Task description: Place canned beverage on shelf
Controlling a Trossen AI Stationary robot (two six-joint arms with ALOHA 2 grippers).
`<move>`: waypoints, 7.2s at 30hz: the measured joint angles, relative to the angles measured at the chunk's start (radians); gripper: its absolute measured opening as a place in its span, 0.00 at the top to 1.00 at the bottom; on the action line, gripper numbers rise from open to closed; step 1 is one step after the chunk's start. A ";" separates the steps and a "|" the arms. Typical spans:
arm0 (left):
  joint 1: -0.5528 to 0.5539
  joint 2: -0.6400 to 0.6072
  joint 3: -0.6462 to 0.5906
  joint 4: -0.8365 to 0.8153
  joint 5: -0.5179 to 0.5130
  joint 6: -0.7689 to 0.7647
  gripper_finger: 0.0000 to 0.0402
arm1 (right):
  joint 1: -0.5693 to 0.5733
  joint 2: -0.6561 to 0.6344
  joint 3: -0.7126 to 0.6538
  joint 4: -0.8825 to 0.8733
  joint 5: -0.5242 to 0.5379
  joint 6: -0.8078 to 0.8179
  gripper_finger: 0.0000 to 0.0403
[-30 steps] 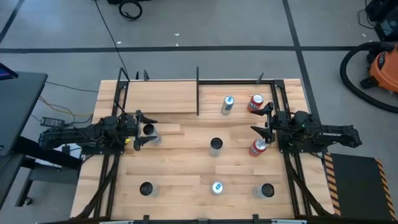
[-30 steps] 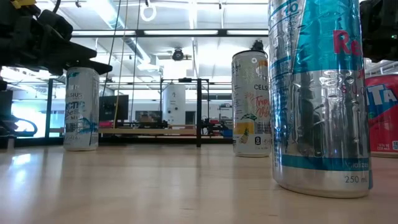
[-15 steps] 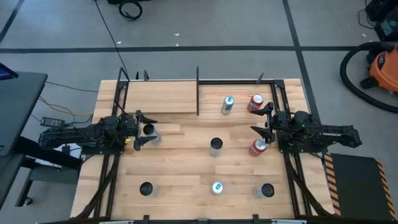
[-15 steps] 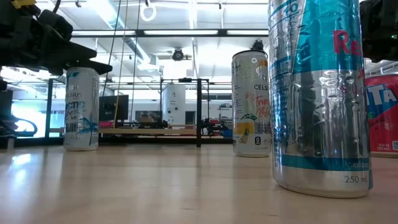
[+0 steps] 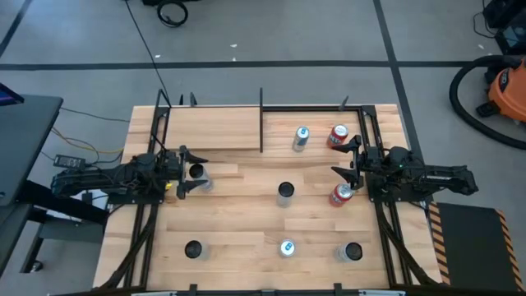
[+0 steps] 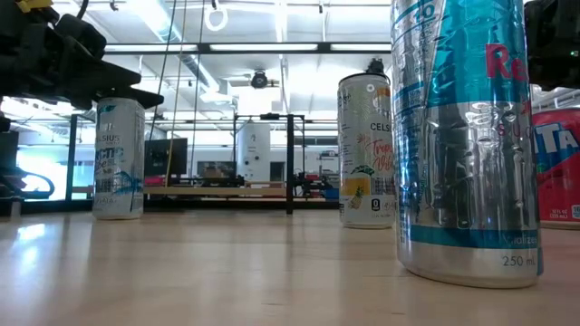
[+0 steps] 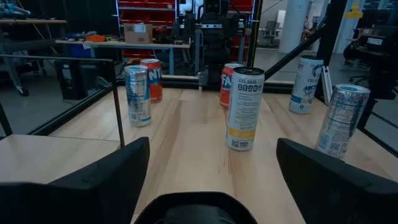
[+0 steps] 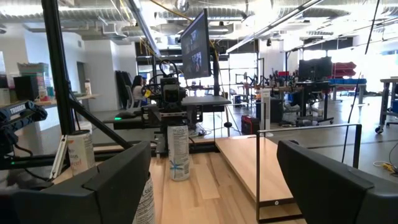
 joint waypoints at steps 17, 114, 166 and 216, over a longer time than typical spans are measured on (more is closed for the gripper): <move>0.000 0.000 0.000 0.000 0.000 0.000 0.12 | 0.000 0.000 0.000 0.000 0.000 0.000 0.11; 0.002 0.000 0.000 0.246 -0.015 -0.098 0.12 | -0.002 0.003 0.000 0.242 0.158 0.059 0.11; 0.002 0.000 0.074 0.225 -0.020 -0.011 0.12 | 0.002 0.886 0.443 0.069 -0.226 0.112 0.11; 0.002 0.000 0.074 0.227 -0.019 -0.016 0.12 | 0.149 1.347 0.515 0.246 -0.237 0.023 0.11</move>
